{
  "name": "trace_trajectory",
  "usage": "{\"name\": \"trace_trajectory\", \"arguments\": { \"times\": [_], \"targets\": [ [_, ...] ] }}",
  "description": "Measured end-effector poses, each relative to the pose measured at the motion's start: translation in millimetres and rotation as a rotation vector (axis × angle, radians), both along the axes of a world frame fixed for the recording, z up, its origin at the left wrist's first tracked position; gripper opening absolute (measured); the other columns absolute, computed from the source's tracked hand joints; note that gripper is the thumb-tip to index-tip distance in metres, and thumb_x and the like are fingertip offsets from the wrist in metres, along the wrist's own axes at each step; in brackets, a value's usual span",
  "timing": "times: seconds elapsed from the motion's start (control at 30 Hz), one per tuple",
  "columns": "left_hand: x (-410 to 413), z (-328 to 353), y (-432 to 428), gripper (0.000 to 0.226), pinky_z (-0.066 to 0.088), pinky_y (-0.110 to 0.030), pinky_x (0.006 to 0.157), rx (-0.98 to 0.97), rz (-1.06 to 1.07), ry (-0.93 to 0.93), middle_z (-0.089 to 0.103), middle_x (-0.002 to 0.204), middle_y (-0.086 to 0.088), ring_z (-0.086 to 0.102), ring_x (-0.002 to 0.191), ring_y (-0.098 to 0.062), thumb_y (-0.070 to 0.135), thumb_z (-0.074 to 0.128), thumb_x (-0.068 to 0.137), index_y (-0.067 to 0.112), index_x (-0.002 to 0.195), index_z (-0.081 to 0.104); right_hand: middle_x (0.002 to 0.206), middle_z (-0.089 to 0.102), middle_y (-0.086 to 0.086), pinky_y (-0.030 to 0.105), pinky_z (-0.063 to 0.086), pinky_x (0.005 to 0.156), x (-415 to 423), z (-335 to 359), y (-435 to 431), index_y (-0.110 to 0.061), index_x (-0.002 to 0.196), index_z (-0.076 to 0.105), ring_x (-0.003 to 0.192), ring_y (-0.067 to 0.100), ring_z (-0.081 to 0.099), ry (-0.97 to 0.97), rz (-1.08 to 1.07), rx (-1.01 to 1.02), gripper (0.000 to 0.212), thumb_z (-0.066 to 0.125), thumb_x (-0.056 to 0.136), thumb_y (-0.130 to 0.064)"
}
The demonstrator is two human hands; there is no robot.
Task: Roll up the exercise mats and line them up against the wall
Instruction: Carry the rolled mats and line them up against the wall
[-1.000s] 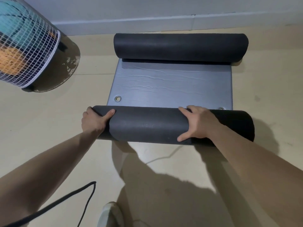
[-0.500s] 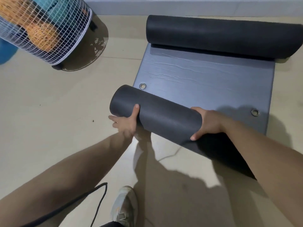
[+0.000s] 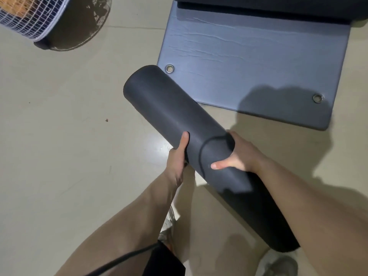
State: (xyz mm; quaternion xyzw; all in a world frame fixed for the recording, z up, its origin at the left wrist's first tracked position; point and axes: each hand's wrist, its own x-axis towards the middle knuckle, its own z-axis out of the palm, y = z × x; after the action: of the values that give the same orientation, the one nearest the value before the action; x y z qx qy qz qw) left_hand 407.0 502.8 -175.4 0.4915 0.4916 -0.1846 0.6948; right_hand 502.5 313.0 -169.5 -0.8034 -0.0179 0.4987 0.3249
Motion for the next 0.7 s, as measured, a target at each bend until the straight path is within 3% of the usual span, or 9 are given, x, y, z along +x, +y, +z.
{"name": "trace_trajectory", "arguments": {
  "times": [0.13,0.23,0.37,0.47,0.6,0.7],
  "targets": [
    [4.5,29.8,-9.9,0.054,0.055,-0.025,0.081,0.090,-0.037,-0.037,0.077,0.113,-0.005,0.074,0.090,-0.008,0.054,0.077,0.085,0.018,0.124,0.072,0.124,0.062,-0.023,0.028,0.050,0.083,-14.1,21.4,-6.7,-0.043,0.144,0.040,0.108,0.007,0.063,-0.037,-0.110,0.094,0.117,0.100,0.044,-0.050],
    [24.1,78.7,-18.6,0.046,0.059,-0.035,0.092,0.154,-0.094,-0.099,0.079,0.112,0.004,0.075,0.102,-0.014,0.044,0.082,0.085,0.019,0.122,0.072,0.128,0.059,-0.022,0.034,0.051,0.092,-20.6,59.9,-19.7,-0.046,0.145,0.037,0.112,0.010,0.062,-0.054,-0.240,0.140,0.119,0.099,0.044,-0.054],
    [68.0,170.2,-49.1,0.048,0.059,-0.036,0.096,0.223,-0.224,-0.172,0.078,0.112,0.006,0.075,0.104,-0.013,0.040,0.086,0.082,0.017,0.122,0.071,0.126,0.058,-0.027,0.036,0.052,0.097,-16.1,131.9,-49.9,-0.048,0.146,0.037,0.115,0.009,0.061,-0.093,-0.456,0.183,0.128,0.099,0.034,-0.058],
    [104.0,243.0,-92.1,0.044,0.059,-0.032,0.092,0.258,-0.330,-0.205,0.078,0.110,0.009,0.075,0.102,-0.011,0.039,0.086,0.082,0.020,0.118,0.072,0.119,0.061,-0.028,0.029,0.050,0.091,-3.5,195.7,-89.4,-0.045,0.136,0.044,0.109,0.004,0.062,-0.063,-0.623,0.249,0.114,0.102,0.038,-0.047],
    [151.7,332.4,-175.4,0.044,0.060,-0.030,0.089,0.270,-0.445,-0.211,0.079,0.108,0.008,0.075,0.099,-0.011,0.040,0.087,0.080,0.020,0.116,0.072,0.114,0.068,-0.029,0.025,0.052,0.089,21.0,278.0,-168.3,-0.054,0.125,0.049,0.105,-0.006,0.065,-0.071,-0.754,0.327,0.100,0.103,0.042,-0.039],
    [187.5,385.9,-248.6,0.043,0.061,-0.030,0.086,0.245,-0.514,-0.225,0.079,0.105,0.008,0.076,0.099,-0.013,0.043,0.088,0.079,0.022,0.113,0.072,0.116,0.069,-0.024,0.029,0.056,0.090,44.4,333.0,-240.6,-0.046,0.131,0.050,0.105,-0.002,0.067,-0.105,-0.794,0.326,0.104,0.102,0.041,-0.044]
  ]
}}
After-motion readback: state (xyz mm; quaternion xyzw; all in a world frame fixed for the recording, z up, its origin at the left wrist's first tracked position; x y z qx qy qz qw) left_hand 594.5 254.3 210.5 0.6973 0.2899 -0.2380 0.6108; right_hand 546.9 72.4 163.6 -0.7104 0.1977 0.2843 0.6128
